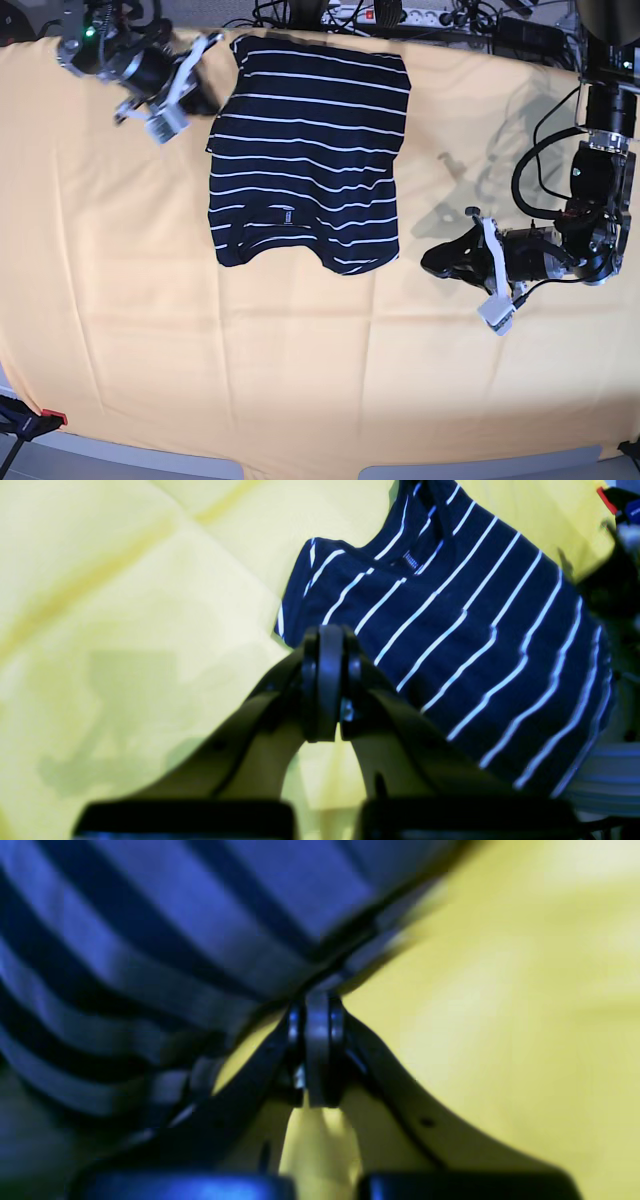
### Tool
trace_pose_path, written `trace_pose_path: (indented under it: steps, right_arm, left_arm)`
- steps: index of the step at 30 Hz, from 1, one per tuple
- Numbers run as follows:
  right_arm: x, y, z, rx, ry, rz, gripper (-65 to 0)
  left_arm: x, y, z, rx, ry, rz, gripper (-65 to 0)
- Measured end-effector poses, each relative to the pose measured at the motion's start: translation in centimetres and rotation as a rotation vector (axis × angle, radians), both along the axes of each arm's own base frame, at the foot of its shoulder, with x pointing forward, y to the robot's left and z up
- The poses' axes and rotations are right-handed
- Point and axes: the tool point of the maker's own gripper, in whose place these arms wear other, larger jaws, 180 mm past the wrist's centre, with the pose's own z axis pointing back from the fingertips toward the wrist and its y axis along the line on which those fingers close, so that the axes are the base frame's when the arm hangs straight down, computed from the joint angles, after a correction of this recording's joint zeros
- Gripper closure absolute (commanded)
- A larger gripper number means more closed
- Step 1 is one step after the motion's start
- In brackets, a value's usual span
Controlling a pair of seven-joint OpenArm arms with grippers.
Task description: Fold the T-shirt properly
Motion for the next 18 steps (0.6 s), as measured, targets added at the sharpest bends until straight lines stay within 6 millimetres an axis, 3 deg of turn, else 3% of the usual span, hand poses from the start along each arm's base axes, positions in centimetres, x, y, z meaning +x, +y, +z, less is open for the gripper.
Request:
trace_pose_path:
  steps: [3,5,10,15,18]
  right_arm:
    - [2.9,-0.6,6.4,0.198,-0.229,-0.047,0.0]
    - [3.4,-1.2,9.1,0.302,-0.300,-0.062,0.0]
    - [2.9,-3.3,10.0,0.366,-0.241,-0.105,0.0]
    - [1.3,-4.4,10.9,0.440,-0.158,-0.096,0.0]
    - [-0.3,-5.9,9.7,0.378,-0.091,-0.123,0.0]
  left_arm:
    - [-0.8,-0.7,1.5,-0.090,0.014,-0.047,0.0]
    - [-1.9,-0.7,2.3,-0.150,0.042,-0.076,0.0]
    - [-3.3,1.2,0.7,-0.114,0.079,-0.036,0.0]
    - [-5.4,2.0,1.5,-0.095,0.058,-0.008,0.0]
    - [-8.1,1.6,2.2,-0.040,0.024,-0.046,0.0]
